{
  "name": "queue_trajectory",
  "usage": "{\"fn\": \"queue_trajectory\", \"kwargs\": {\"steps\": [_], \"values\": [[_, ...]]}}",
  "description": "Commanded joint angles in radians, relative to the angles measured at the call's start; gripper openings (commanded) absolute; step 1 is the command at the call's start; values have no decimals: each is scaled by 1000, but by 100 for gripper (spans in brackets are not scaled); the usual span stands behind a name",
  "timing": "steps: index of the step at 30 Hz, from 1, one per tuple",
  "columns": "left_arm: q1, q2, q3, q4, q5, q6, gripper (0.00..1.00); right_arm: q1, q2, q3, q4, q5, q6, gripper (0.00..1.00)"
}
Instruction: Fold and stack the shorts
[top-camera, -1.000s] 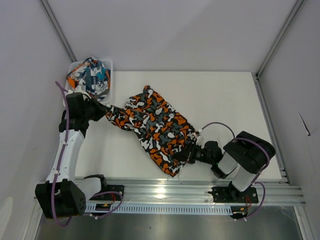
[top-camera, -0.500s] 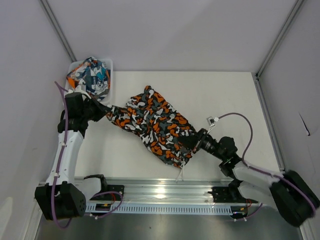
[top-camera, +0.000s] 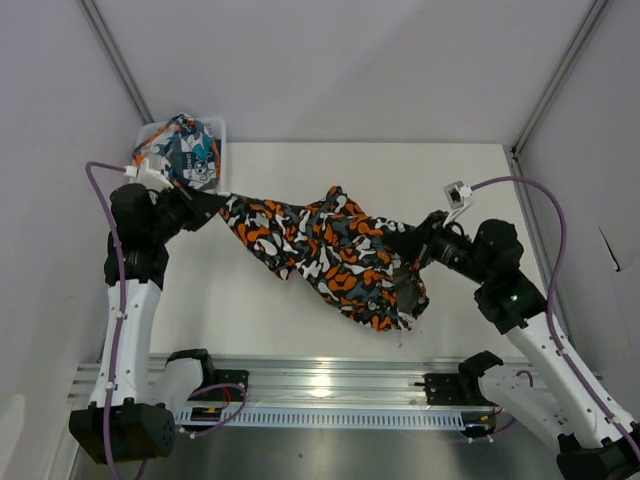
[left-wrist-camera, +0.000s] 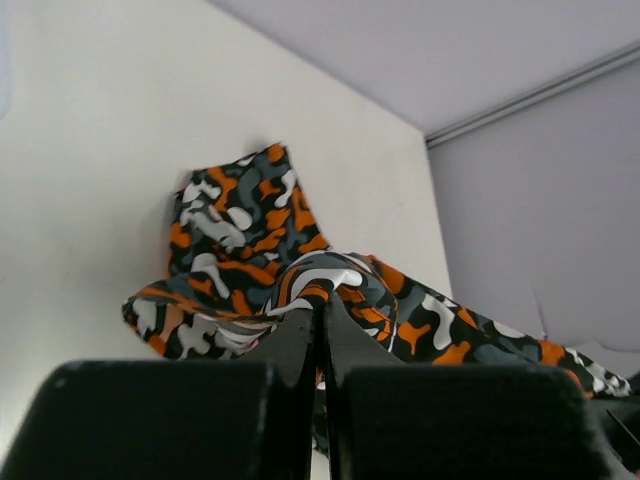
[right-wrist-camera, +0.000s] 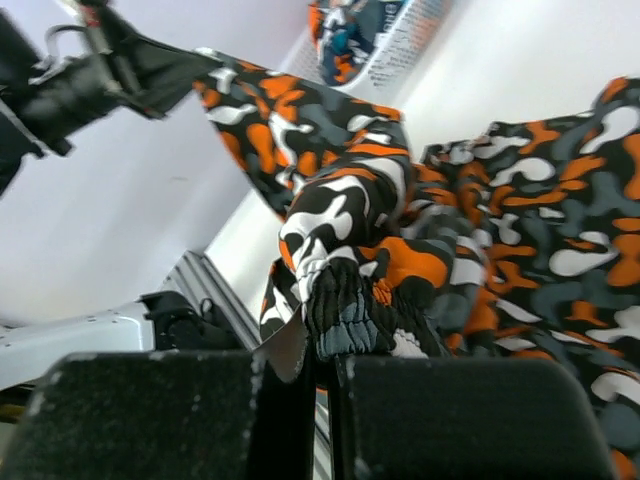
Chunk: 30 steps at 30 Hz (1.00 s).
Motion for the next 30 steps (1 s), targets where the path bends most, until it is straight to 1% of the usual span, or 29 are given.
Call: {"fn": "queue_trajectory", "kwargs": {"steps": [1, 4, 5, 7, 8, 9, 11, 12, 13, 14, 15, 16, 17, 19, 24, 29, 30], "values": [[13, -40, 76, 121, 122, -48, 0, -65, 24, 197, -248, -57, -125, 0], [18, -60, 137, 159, 168, -67, 0, -141, 73, 317, -333, -103, -163, 0], [21, -73, 151, 170, 177, -77, 0, -187, 85, 337, -342, -124, -169, 0], [27, -83, 202, 170, 185, -82, 0, -235, 110, 391, -347, -181, -166, 0], [33, -87, 217, 158, 184, -84, 0, -287, 137, 409, -347, -233, -160, 0], [40, -84, 268, 147, 183, -85, 0, -315, 153, 429, -339, -262, -154, 0], [52, -75, 303, 118, 180, -82, 0, -370, 208, 496, -333, -353, -137, 0], [55, -63, 340, 107, 177, -81, 0, -425, 226, 518, -318, -382, -113, 0], [61, -57, 369, 99, 176, -81, 0, -447, 243, 538, -298, -410, -94, 0], [63, -50, 381, 98, 176, -82, 0, -465, 259, 570, -277, -472, -71, 0], [66, -38, 403, 98, 179, -87, 0, -518, 283, 582, -209, -502, -4, 0], [70, -35, 417, 107, 183, -97, 0, -537, 292, 596, -169, -529, 30, 0], [72, -31, 427, 113, 191, -103, 0, -552, 302, 619, -90, -566, 65, 0], [72, -32, 432, 119, 196, -110, 0, -588, 306, 647, -28, -588, 165, 0], [76, -73, 447, 121, 202, -111, 0, -620, 319, 786, 1, -632, 256, 0], [76, -135, 512, 44, 199, -90, 0, -643, 259, 839, -3, -663, 328, 0], [76, -145, 548, 27, 193, -84, 0, -645, 244, 843, -6, -666, 335, 0]]}}
